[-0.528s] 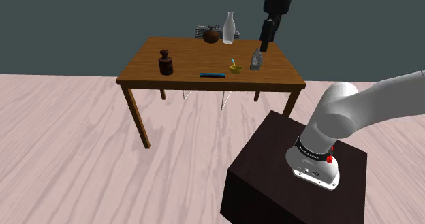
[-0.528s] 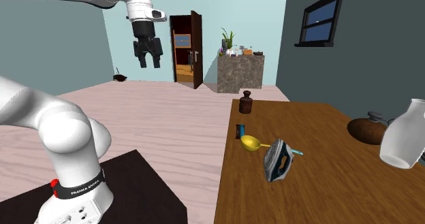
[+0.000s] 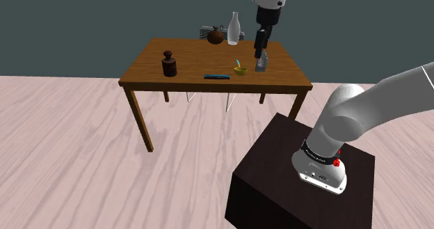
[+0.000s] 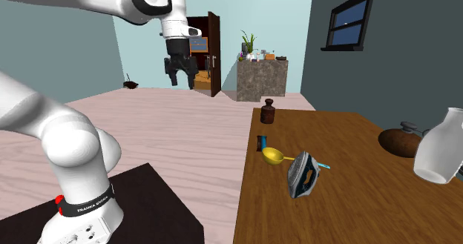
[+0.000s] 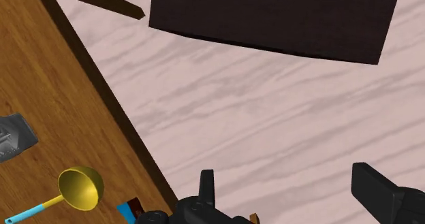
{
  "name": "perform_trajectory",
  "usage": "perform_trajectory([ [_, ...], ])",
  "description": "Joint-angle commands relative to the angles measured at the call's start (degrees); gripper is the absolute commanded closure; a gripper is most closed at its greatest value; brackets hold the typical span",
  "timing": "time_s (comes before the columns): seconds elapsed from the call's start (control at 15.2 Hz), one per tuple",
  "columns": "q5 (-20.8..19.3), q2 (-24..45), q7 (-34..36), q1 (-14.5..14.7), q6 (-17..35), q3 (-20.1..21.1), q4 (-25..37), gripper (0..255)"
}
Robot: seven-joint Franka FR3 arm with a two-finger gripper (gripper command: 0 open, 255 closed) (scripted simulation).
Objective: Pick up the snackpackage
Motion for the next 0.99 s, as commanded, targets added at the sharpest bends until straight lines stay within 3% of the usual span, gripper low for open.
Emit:
perform_trajectory([
  [0.0,-0.87,2.67,-2.66,-0.20,3.18,-1.86,-0.33,0],
  [0.46,-1.80,14.86,-10.58,-0.16,13.84,-6.97,1.36,0],
  [0.92,0.19,29.31,-19.10,0.06,22.42,-10.99,7.12,0],
])
